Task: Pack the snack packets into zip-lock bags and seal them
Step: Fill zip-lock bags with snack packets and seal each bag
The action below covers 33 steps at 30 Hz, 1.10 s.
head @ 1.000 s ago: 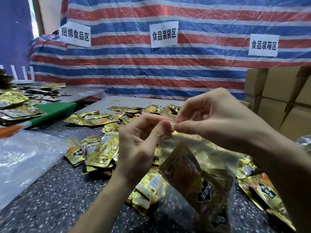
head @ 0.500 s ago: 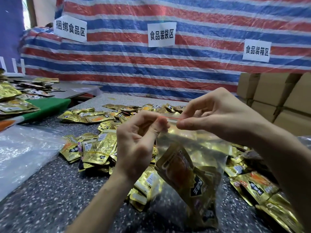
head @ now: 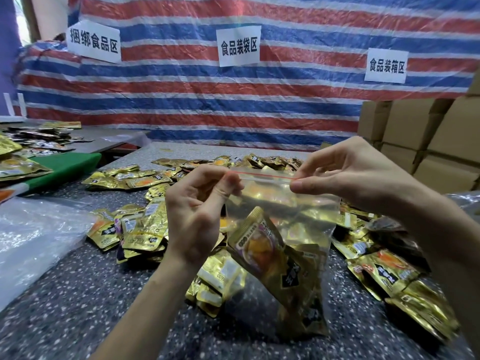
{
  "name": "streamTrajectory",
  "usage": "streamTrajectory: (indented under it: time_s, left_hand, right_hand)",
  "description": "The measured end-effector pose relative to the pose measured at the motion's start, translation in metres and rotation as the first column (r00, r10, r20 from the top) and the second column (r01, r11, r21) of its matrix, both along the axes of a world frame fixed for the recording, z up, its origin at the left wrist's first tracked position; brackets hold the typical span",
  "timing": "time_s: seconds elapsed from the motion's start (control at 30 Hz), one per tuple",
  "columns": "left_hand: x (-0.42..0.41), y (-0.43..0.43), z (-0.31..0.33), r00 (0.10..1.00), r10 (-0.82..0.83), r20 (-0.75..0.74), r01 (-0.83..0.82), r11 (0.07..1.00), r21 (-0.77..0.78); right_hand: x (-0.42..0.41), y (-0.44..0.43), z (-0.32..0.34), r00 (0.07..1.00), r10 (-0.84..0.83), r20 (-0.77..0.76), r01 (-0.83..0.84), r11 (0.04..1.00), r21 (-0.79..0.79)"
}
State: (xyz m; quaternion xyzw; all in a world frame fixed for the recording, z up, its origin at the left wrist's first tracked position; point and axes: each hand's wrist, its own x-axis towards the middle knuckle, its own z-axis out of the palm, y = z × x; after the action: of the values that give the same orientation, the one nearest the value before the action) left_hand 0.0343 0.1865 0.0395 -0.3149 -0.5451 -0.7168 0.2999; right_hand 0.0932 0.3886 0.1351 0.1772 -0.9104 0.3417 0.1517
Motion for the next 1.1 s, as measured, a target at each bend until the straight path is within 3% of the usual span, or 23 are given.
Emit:
streamTrajectory:
  time_s: [0.63, 0.87, 0.93, 1.0, 1.1]
  left_hand:
    - [-0.01, -0.011, 0.0, 0.999, -0.038, 0.021, 0.036, 0.997, 0.074]
    - [-0.009, -0.006, -0.004, 0.996, -0.064, 0.066, 0.059, 0.996, 0.073]
    - [-0.009, -0.003, -0.005, 0.994, -0.073, 0.083, 0.064, 0.993, 0.098]
    - [-0.007, 0.001, -0.005, 0.992, -0.089, 0.092, 0.078, 0.99, 0.119]
    - [-0.005, 0.005, -0.006, 0.982, -0.134, 0.132, 0.114, 0.983, 0.146]
  right_hand:
    - [0.023, 0.05, -0.004, 0.997, -0.064, 0.042, 0.067, 0.994, -0.084]
    - [0.024, 0.046, -0.015, 0.981, -0.131, -0.144, 0.113, 0.986, -0.125]
    - [0.024, 0.041, -0.021, 0.97, -0.152, -0.187, 0.115, 0.975, -0.192]
    - [0.022, 0.037, -0.031, 0.979, -0.148, -0.138, 0.086, 0.922, -0.377]
    - [0.015, 0.03, -0.059, 0.992, 0.007, 0.129, 0.084, 0.72, -0.689]
